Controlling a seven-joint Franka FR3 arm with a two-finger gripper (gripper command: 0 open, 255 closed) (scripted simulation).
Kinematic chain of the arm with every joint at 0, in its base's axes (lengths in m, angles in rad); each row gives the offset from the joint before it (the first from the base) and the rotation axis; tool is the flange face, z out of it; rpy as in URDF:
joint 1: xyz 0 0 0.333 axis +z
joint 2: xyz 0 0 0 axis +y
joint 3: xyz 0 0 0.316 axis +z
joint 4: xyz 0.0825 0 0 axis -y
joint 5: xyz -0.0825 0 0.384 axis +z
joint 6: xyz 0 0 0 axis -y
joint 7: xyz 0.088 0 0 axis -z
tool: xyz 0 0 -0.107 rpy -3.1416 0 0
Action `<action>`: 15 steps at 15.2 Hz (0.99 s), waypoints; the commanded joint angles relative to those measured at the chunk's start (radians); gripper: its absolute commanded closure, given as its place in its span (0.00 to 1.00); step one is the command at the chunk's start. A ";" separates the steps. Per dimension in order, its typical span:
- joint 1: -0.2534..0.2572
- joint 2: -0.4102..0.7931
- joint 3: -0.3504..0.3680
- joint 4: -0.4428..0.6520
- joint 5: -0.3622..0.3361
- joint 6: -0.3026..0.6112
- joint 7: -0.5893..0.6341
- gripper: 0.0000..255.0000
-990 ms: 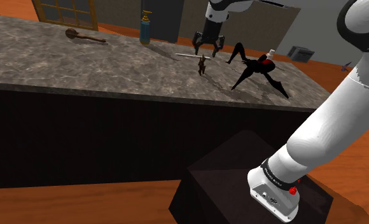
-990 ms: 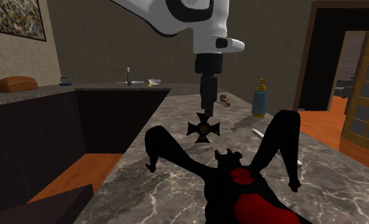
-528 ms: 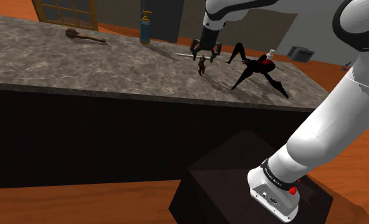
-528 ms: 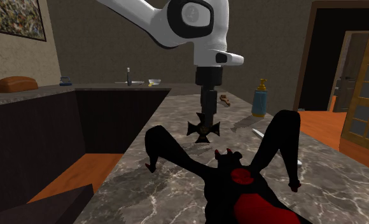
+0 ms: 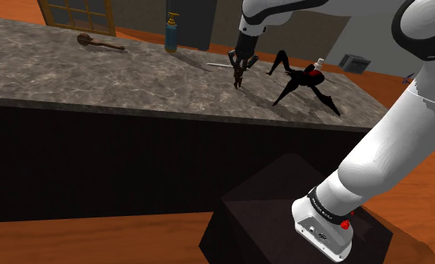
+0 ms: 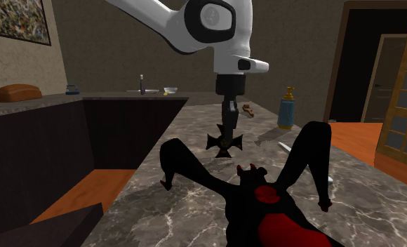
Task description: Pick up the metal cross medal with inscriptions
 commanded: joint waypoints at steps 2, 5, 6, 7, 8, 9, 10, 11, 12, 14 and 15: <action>0.000 0.000 0.000 0.000 0.000 -0.001 0.001 1.00; 0.000 -0.009 0.000 0.029 0.001 -0.039 0.000 1.00; 0.000 -0.012 0.000 0.039 0.001 -0.052 -0.001 1.00; 0.000 -0.014 0.000 0.050 0.001 -0.065 -0.001 1.00; 0.000 -0.016 0.000 0.061 0.002 -0.078 -0.001 1.00; 0.000 -0.018 0.001 0.072 0.002 -0.091 -0.002 1.00; 0.000 -0.020 0.001 0.083 0.002 -0.104 -0.002 1.00; 0.000 -0.021 0.001 0.095 0.002 -0.117 -0.002 1.00; 0.000 -0.022 0.001 0.107 0.003 -0.130 -0.002 1.00; 0.000 -0.024 0.001 0.131 0.003 -0.156 -0.003 1.00; 0.000 -0.025 0.001 0.144 0.003 -0.170 -0.003 1.00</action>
